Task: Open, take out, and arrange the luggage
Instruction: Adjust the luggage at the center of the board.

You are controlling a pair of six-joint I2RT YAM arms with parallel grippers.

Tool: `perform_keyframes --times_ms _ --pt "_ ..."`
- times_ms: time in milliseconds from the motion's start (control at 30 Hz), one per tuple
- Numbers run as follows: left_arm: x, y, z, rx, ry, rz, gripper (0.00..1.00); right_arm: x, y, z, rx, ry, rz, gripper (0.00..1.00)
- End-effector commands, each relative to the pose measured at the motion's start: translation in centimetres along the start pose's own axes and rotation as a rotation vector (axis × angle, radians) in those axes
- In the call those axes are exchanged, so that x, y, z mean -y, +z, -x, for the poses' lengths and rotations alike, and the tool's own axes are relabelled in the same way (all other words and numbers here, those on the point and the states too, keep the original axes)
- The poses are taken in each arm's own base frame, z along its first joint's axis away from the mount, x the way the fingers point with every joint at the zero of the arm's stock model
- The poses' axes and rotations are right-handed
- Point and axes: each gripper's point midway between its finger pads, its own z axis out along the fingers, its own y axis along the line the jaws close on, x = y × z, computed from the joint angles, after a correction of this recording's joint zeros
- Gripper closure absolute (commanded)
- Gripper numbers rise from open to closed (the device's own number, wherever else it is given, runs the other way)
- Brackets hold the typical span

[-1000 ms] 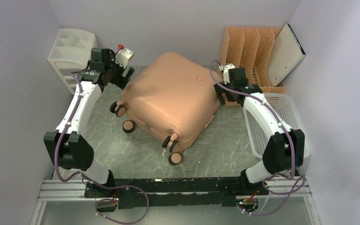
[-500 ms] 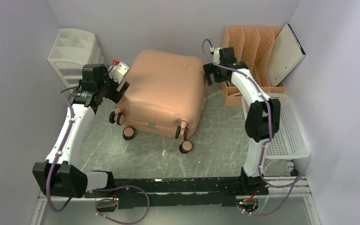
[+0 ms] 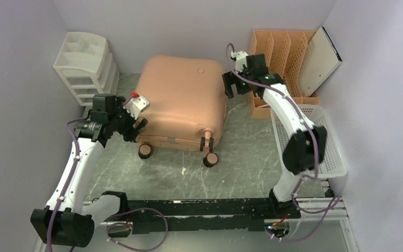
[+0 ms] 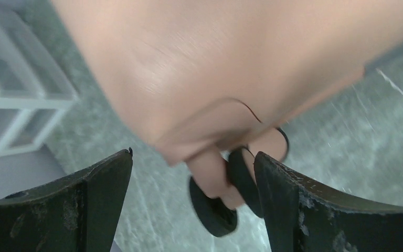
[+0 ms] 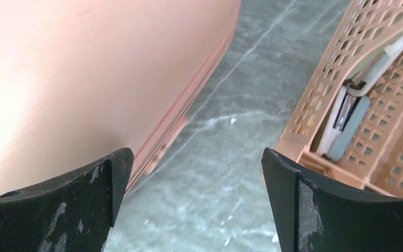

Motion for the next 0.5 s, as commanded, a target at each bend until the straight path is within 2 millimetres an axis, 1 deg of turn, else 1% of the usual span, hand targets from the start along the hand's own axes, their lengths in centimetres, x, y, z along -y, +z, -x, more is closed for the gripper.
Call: perform_keyframes --times_ms 0,67,133,167,233,300,367,400,467 --pt "3.1 -0.4 -2.5 -0.054 0.011 -0.117 0.09 -1.6 -6.6 2.0 0.15 -0.032 0.008 0.0" --pt "3.2 -0.1 -2.8 -0.06 0.008 -0.116 0.1 -2.0 -7.1 1.0 0.149 -0.023 0.02 0.0" --pt "2.3 -0.1 -2.7 -0.064 -0.008 -0.064 0.1 -2.2 -7.0 0.3 0.143 -0.016 0.02 0.0" --pt "1.9 -0.3 -2.2 -0.051 -0.008 -0.048 0.1 -2.0 -6.7 -0.1 0.136 -0.013 0.013 0.0" --pt "1.7 -1.1 -0.5 0.007 -0.005 -0.052 0.1 -1.4 -5.7 -0.7 0.11 0.002 -0.016 0.0" --pt "2.0 -2.1 1.6 0.072 -0.011 -0.084 0.08 -0.8 -4.4 -1.4 0.073 0.024 -0.043 0.0" --pt "2.8 -2.5 2.6 0.086 -0.042 -0.145 0.08 -0.6 -3.3 -2.0 0.048 0.046 -0.052 0.0" --pt "3.3 -2.4 2.5 0.073 -0.057 -0.18 0.08 -0.6 -2.9 -2.1 0.039 0.054 -0.049 0.0" --pt "4.2 -1.8 1.7 0.03 -0.073 -0.238 0.09 -0.8 -2.1 -2.4 0.027 0.064 -0.037 0.0"
